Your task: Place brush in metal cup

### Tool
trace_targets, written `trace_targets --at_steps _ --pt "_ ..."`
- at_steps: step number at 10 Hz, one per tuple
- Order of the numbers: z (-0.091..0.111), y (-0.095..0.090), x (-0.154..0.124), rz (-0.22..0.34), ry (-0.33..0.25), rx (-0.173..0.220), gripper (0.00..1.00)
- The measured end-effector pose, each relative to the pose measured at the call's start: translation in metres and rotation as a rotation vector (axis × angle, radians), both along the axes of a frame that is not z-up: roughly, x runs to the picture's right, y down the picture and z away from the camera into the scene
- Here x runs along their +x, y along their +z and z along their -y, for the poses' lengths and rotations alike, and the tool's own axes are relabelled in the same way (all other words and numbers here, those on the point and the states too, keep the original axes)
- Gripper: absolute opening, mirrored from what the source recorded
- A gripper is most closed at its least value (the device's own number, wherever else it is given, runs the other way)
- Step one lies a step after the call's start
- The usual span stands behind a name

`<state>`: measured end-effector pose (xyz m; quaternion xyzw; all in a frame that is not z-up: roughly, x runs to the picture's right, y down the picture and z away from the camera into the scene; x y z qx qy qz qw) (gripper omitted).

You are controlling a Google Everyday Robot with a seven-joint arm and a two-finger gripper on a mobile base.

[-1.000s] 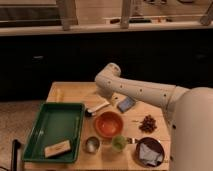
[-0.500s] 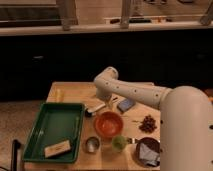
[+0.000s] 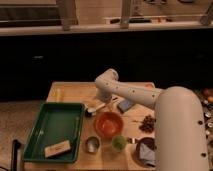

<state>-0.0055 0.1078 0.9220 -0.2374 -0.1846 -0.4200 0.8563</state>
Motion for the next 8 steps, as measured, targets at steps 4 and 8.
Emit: trace_targets --at_steps 4,8 --pt "-0.007 0.014 0.013 -0.016 0.03 -0.015 0.53" --pt "-0.006 0.014 0.02 -0.022 0.03 -0.012 0.14"
